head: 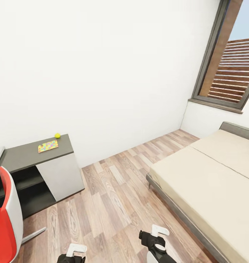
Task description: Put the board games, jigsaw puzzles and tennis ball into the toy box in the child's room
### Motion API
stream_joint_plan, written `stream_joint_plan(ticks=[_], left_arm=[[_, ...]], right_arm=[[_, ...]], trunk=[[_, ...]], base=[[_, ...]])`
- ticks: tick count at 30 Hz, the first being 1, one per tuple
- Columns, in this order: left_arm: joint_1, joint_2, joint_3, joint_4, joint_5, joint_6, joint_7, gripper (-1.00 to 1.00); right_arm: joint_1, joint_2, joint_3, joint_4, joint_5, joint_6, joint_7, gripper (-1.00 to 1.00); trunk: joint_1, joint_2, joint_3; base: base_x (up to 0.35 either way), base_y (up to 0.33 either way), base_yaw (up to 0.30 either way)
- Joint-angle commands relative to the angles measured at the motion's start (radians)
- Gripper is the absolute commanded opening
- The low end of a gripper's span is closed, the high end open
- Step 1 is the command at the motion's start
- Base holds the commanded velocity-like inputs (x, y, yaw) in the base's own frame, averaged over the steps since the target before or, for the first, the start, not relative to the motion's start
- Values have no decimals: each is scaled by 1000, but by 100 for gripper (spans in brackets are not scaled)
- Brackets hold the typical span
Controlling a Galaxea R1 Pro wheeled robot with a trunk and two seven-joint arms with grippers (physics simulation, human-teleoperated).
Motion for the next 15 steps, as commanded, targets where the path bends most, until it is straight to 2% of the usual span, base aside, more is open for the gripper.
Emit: stream_joint_plan(ticks=[1, 15], left_arm=[[-1, 0, 8, 1, -9, -4, -4, 100], [-1, 0, 8, 1, -9, -4, -5, 100]], right_arm=[[-1, -1, 8, -1, -9, -1, -8, 100], [-1, -1, 8, 2, -10, -1, -8, 100]], trunk=[[0, -2, -2], [0, -2, -2]], base=[[-46, 0, -24], [-114, 0, -7]])
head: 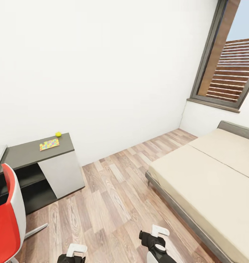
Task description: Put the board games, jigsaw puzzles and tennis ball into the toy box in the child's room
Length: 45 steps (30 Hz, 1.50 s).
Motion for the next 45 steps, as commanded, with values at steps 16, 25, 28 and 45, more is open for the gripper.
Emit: stream_joint_plan(ticks=[16, 25, 28, 45], left_arm=[[-1, 0, 9, 1, -9, -4, -4, 100], [-1, 0, 9, 1, -10, -4, -4, 100], [-1, 0, 9, 1, -10, -4, -4, 100], [0, -1, 9, 5, -10, -50, -4, 100]], right_arm=[[-1, -2, 8, 1, -10, -1, -8, 100], [-1, -2, 8, 1, -10, -1, -8, 100], [-1, -2, 8, 1, -10, -1, -8, 100], [-1, -2, 8, 1, -10, -1, -8, 100]], trunk=[[0, -2, -2], [0, -2, -2], [0, -2, -2], [0, -2, -2]], base=[[-107, 0, -111], [-2, 0, -261], [0, 0, -278], [0, 0, -279]])
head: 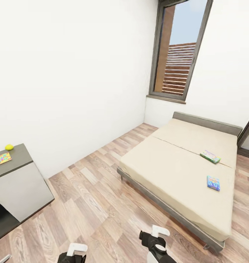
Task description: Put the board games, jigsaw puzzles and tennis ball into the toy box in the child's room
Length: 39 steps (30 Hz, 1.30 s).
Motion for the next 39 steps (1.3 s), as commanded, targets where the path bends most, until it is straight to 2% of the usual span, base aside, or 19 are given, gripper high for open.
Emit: stream_joint_plan(ticks=[1, 39], left_arm=[[-1, 0, 8, 2, -8, -6, -4, 100], [0, 1, 8, 11, -10, -14, -3, 100]], right_arm=[[-1, -1, 8, -1, -9, -1, -8, 100], [-1, -1, 8, -1, -9, -1, -8, 100]], trunk=[[1, -2, -2], [1, -2, -2]], base=[[0, 0, -279], [0, 0, -279]])
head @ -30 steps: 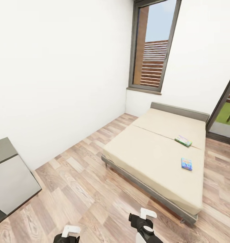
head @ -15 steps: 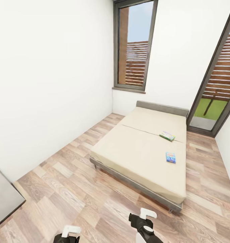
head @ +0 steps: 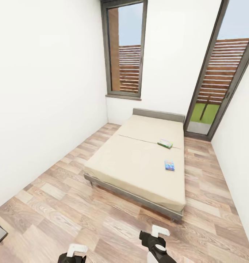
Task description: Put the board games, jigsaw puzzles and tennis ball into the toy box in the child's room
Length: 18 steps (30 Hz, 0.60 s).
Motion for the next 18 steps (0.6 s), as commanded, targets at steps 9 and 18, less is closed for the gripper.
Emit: stream_joint_plan(ticks=[9, 18], left_arm=[[-1, 0, 8, 0, -8, -4, -4, 100], [-1, 0, 8, 0, -8, -4, -4, 100]], right_arm=[[-1, -1, 8, -1, -9, -1, -8, 100], [-1, -1, 7, -1, -9, -1, -8, 100]], trunk=[[1, -2, -2], [1, -2, -2]], base=[[0, 0, -280], [0, 0, -280]])
